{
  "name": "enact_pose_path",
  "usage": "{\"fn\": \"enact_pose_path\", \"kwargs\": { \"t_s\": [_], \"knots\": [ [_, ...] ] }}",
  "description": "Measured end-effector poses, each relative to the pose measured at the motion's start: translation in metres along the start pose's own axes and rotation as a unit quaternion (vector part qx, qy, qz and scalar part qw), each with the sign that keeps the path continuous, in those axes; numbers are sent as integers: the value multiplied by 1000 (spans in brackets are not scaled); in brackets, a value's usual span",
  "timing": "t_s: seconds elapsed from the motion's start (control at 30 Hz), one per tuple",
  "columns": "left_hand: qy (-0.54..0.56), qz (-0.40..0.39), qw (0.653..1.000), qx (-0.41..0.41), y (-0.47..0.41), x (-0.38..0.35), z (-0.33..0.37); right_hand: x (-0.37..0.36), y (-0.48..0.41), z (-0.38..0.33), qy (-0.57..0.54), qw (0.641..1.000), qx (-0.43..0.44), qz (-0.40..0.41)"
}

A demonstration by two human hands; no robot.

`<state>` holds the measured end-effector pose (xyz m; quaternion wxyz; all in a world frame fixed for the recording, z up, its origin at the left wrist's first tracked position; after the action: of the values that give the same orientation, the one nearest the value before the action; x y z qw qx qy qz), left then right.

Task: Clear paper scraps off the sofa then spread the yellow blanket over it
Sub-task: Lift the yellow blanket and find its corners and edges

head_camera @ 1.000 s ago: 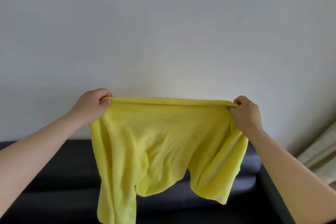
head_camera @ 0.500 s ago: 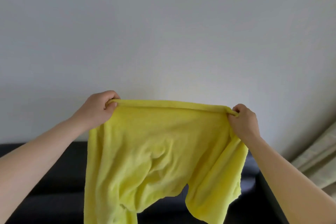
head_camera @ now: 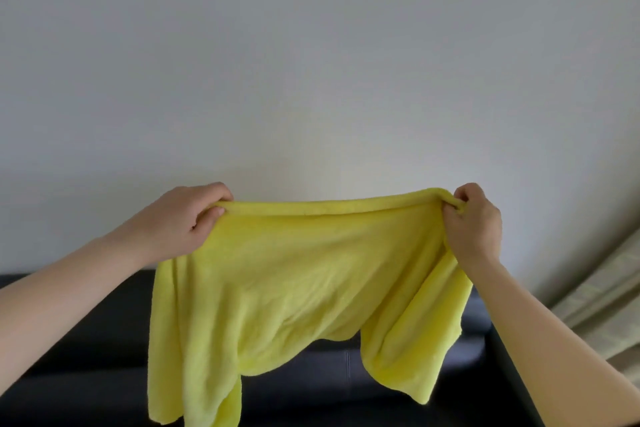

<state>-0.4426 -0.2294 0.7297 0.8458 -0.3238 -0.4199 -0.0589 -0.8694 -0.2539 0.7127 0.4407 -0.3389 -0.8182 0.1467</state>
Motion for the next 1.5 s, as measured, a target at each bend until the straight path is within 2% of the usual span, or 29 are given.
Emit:
{"fn": "enact_pose_path", "kwargs": {
  "t_s": [0.03, 0.07, 0.1, 0.13, 0.17, 0.2, 0.23, 0.27, 0.3, 0.33, 0.37, 0.4, 0.47, 0.5, 0.6, 0.73, 0.83, 0.97, 1.07, 1.17, 1.23, 1.33, 1.5],
  "knots": [
    [58, 65, 996, 2, 2, 11, 2, 6, -1, 2, -18, 999, -6, 32],
    [68, 96, 993, 17, 6, 17, -4, 3, -4, 3, -15, 1000, -9, 9],
    [31, 57, 997, 43, 8, 8, -17, -15, -5, 3, 26, 997, 2, -79],
    [-22, -60, 991, 119, 17, -18, -39, -39, 3, 3, 91, 972, 21, -215],
    [-79, -184, 957, 209, 33, -41, -69, -61, 14, 10, 143, 933, 24, -328],
    [-134, -230, 927, 266, 42, -45, -88, -70, 21, 12, 170, 915, 25, -364],
    [-148, -202, 933, 259, 34, -40, -87, -70, 18, 9, 153, 929, 32, -337],
    [-122, -100, 962, 221, 14, -25, -81, -61, 11, 1, 111, 957, 39, -264],
    [-91, 40, 980, 170, -7, 2, -68, -46, 4, -5, 79, 980, 34, -179],
    [-69, 154, 978, 125, -17, 25, -51, -32, 1, -11, 59, 990, 28, -123],
    [-71, 197, 973, 93, -25, 38, -32, -24, -4, -15, 47, 994, 29, -98],
    [-105, 167, 978, 65, -33, 37, -21, -20, -8, -18, 41, 994, 28, -96],
    [-194, 16, 981, -1, -36, 10, -16, -15, -15, -13, 49, 994, 12, -98],
    [-207, -12, 978, -7, -32, 6, -20, -12, -17, -10, 53, 994, 9, -95],
    [-120, 47, 991, 43, -32, 24, -32, -12, -16, -8, 60, 993, 17, -97],
    [-18, 36, 996, 79, -29, 15, -35, -20, -16, -6, 58, 993, 2, -100],
    [89, 23, 989, 112, -21, 1, -35, -27, -17, 10, 63, 990, -58, -112],
    [249, 12, 951, 184, -6, -21, -28, -36, -4, 21, 56, 974, -124, -179],
    [315, 36, 917, 244, 5, -42, -25, -41, 32, -4, -92, 969, -121, -194],
    [313, 21, 914, 257, 13, -73, -6, -55, 86, -46, -273, 933, -99, -215],
    [300, -20, 923, 239, 15, -96, 13, -71, 124, -79, -337, 898, -75, -274],
    [313, -67, 923, 215, 17, -117, 36, -100, 168, -108, -358, 850, -47, -385],
    [301, -80, 925, 217, 30, -109, 36, -117, 193, -103, -359, 802, -52, -475]
  ]
}}
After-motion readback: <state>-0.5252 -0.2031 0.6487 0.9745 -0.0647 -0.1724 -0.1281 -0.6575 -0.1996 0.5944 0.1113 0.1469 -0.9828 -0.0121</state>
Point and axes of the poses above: each hand's wrist, its own y-axis away from the middle knuckle, its own x-axis out of the back of the hand, z = x × y, the point moved 9 cm from there along -y, towards the middle knuckle, and after that the axes turned 9 degrees about y, right-handed, at the moved point
